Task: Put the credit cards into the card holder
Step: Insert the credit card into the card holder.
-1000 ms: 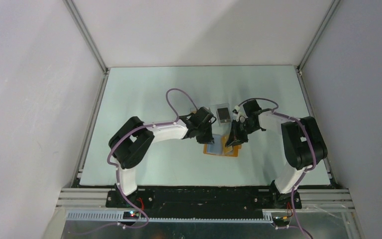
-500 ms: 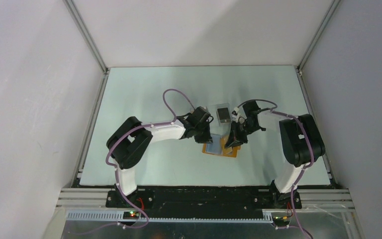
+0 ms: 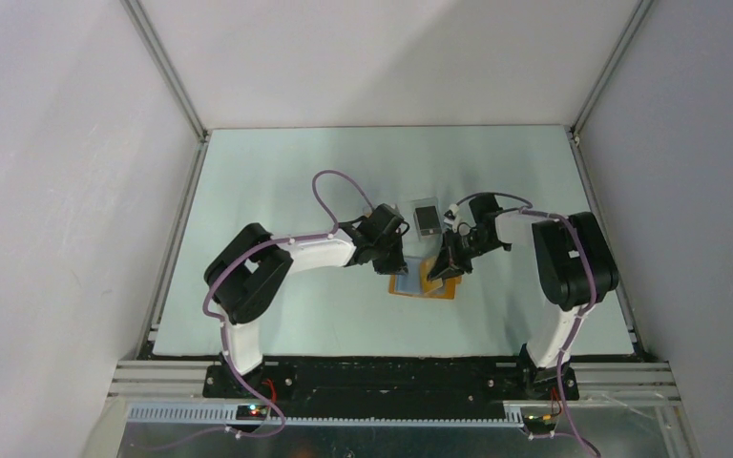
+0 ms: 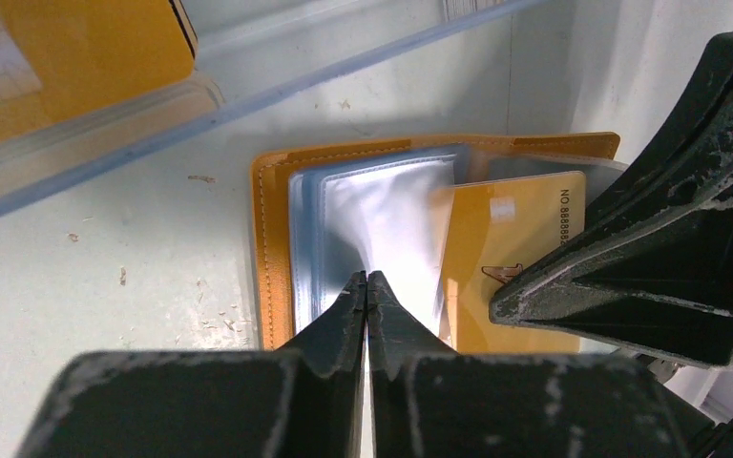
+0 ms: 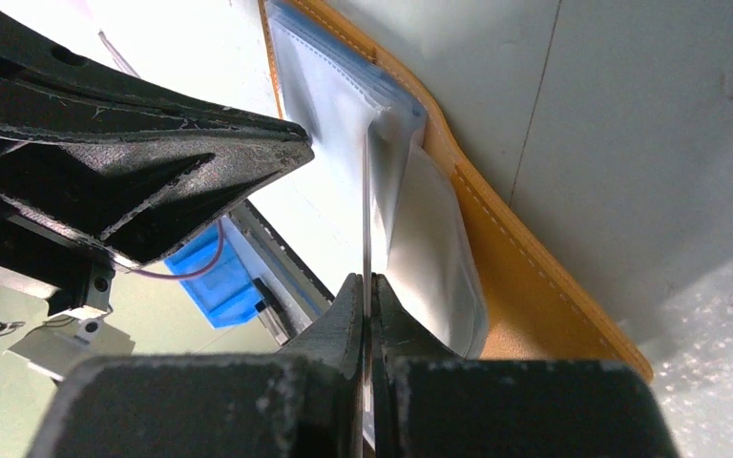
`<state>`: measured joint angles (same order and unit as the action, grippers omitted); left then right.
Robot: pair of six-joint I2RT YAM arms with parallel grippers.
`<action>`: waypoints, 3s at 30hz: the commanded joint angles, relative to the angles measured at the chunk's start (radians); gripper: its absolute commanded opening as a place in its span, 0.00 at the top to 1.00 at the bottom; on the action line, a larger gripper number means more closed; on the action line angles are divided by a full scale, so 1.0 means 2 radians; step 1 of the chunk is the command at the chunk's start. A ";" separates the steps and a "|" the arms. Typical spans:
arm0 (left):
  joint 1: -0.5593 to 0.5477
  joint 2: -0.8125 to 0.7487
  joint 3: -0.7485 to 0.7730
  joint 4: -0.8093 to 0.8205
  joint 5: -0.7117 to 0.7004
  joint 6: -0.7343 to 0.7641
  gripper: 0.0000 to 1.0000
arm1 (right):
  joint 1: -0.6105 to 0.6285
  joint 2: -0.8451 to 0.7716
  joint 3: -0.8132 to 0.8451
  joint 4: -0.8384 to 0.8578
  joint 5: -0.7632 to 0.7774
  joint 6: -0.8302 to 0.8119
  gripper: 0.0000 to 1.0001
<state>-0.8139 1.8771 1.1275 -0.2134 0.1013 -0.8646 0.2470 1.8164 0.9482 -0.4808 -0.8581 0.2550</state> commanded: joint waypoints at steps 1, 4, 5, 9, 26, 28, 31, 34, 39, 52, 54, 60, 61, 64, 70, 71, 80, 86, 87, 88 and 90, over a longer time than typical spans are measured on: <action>0.005 0.010 -0.013 -0.035 -0.026 0.012 0.95 | -0.006 0.013 -0.005 0.011 -0.042 -0.016 1.00; 0.005 0.011 -0.012 -0.037 -0.024 0.013 0.96 | -0.006 0.019 -0.005 0.006 -0.032 -0.020 1.00; 0.005 0.010 -0.012 -0.038 -0.023 0.014 0.96 | -0.006 0.020 -0.005 0.005 -0.026 -0.022 1.00; 0.005 0.004 -0.012 -0.043 -0.024 0.016 0.95 | -0.006 0.026 -0.006 0.010 -0.017 -0.021 1.00; 0.005 0.016 -0.008 -0.048 -0.011 0.021 1.00 | 0.003 0.010 -0.024 0.121 0.007 0.016 1.00; 0.005 0.017 -0.008 -0.049 -0.011 0.022 1.00 | 0.004 0.007 -0.032 0.136 0.006 0.021 1.00; 0.005 0.018 -0.007 -0.050 -0.012 0.023 1.00 | 0.007 0.007 -0.043 0.160 0.004 0.028 1.00; 0.005 0.019 -0.007 -0.052 -0.011 0.023 1.00 | 0.009 0.009 -0.047 0.165 0.008 0.032 1.00; 0.005 0.019 -0.006 -0.052 -0.012 0.023 1.00 | 0.008 -0.002 -0.063 0.176 0.023 0.038 1.00; 0.005 0.021 -0.004 -0.055 -0.014 0.024 1.00 | 0.010 0.013 -0.068 0.174 0.016 0.047 1.00; 0.006 0.021 -0.004 -0.056 -0.014 0.024 1.00 | 0.014 0.016 -0.067 0.160 0.023 0.040 1.00; 0.007 0.022 -0.003 -0.056 -0.014 0.025 1.00 | 0.032 0.016 -0.063 0.134 0.051 0.038 0.95; 0.007 0.022 -0.004 -0.057 -0.014 0.025 1.00 | 0.034 0.018 -0.061 0.130 0.055 0.037 0.93; 0.007 0.022 -0.003 -0.057 -0.014 0.026 1.00 | 0.043 0.025 -0.049 0.108 0.071 0.034 0.89; 0.007 0.021 -0.003 -0.057 -0.015 0.027 1.00 | 0.057 0.024 -0.034 0.069 0.107 0.023 0.78; 0.007 0.021 -0.003 -0.058 -0.015 0.027 1.00 | 0.059 0.022 -0.031 0.058 0.113 0.022 0.74; 0.008 0.022 -0.003 -0.058 -0.015 0.026 1.00 | 0.068 -0.005 -0.010 -0.009 0.162 0.025 0.53; 0.009 0.022 -0.003 -0.058 -0.015 0.026 1.00 | 0.070 -0.023 -0.009 -0.029 0.177 0.028 0.47; 0.009 0.022 -0.003 -0.058 -0.015 0.026 1.00 | 0.071 -0.027 -0.009 -0.031 0.183 0.028 0.46; 0.009 0.021 -0.003 -0.058 -0.015 0.026 1.00 | 0.072 -0.031 -0.009 -0.036 0.192 0.029 0.46; 0.009 0.021 -0.004 -0.058 -0.016 0.025 1.00 | 0.073 -0.038 -0.009 -0.043 0.207 0.028 0.45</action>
<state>-0.8055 1.8797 1.1336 -0.2268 0.1184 -0.8555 0.3855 1.7615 0.9520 -0.4347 -0.6231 0.3447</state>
